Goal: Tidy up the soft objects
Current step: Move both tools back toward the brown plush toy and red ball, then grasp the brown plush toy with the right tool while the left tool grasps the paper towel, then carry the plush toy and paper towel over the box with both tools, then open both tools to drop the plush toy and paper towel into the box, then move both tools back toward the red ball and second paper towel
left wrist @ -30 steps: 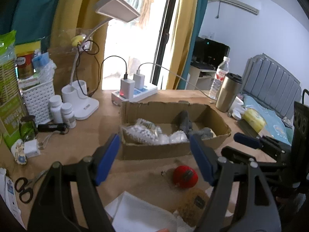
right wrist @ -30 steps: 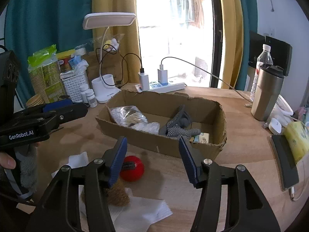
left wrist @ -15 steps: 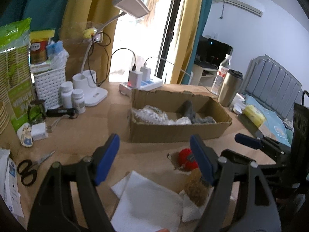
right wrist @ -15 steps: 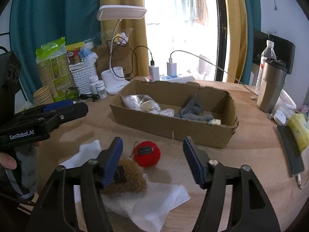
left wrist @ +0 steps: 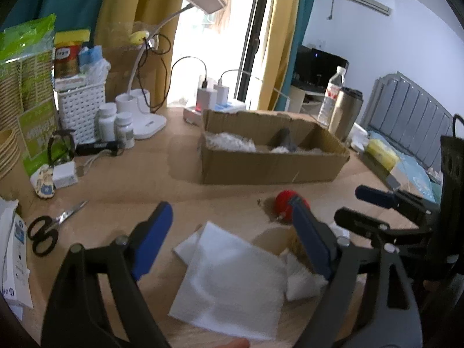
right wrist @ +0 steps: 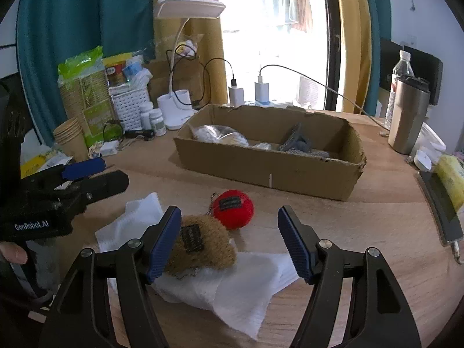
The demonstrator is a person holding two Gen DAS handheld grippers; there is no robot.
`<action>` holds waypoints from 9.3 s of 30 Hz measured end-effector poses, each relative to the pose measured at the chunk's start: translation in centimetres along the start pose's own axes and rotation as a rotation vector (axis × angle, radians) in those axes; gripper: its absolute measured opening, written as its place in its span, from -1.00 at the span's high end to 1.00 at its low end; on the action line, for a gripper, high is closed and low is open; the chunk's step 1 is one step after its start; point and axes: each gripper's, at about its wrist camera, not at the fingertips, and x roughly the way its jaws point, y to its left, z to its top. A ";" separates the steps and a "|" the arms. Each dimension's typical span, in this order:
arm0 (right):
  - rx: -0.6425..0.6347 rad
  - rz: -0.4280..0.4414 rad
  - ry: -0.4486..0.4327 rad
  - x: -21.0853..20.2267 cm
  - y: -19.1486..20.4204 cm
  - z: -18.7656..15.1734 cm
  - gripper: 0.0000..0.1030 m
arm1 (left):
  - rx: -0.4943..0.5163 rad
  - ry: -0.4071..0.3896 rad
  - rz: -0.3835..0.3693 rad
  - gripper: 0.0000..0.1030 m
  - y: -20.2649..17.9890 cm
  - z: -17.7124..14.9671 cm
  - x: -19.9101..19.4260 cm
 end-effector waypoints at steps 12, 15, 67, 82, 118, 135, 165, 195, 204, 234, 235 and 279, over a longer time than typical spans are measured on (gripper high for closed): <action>-0.014 0.019 0.031 1.3 1.9 -1.2 -0.41 | 0.023 0.041 0.014 -0.67 1.4 -3.4 -0.6; -0.009 0.027 0.042 1.9 2.3 -1.5 -0.41 | 0.027 0.051 0.014 -0.67 1.6 -3.9 -0.7; 0.106 0.006 -0.098 -2.5 -2.6 -2.6 -0.12 | 0.233 0.241 -0.002 0.71 -4.2 -5.4 3.5; 0.088 -0.003 -0.125 -3.7 -2.5 -1.4 -0.12 | 0.138 0.107 -0.032 0.72 -3.3 -1.7 0.3; 0.113 -0.023 -0.157 -2.9 -5.9 3.8 -0.12 | 0.112 -0.023 -0.035 0.72 -3.7 7.1 1.1; 0.115 -0.044 -0.159 -1.6 -6.9 5.7 -0.12 | 0.124 -0.019 -0.058 0.72 -3.8 9.3 3.4; 0.097 -0.015 -0.114 3.5 -7.7 8.6 -0.12 | 0.099 0.082 -0.077 0.69 -2.1 11.3 11.3; 0.072 0.046 -0.024 11.8 -7.3 11.5 -0.12 | -0.007 0.156 -0.099 0.38 -0.5 9.8 15.8; 0.046 0.020 -0.005 12.2 -6.5 11.5 -0.31 | 0.005 0.152 -0.110 -0.01 -0.8 9.7 15.5; 0.060 -0.047 -0.092 5.8 -6.3 10.4 -0.32 | -0.018 0.029 -0.083 -0.43 -0.8 10.0 10.1; 0.060 -0.048 -0.096 5.6 -6.3 10.3 -0.32 | -0.017 0.027 -0.079 -0.43 -0.8 10.0 9.9; 0.046 -0.087 -0.101 -2.0 -2.1 3.3 -0.32 | -0.011 -0.044 -0.097 -0.45 -2.0 4.6 2.0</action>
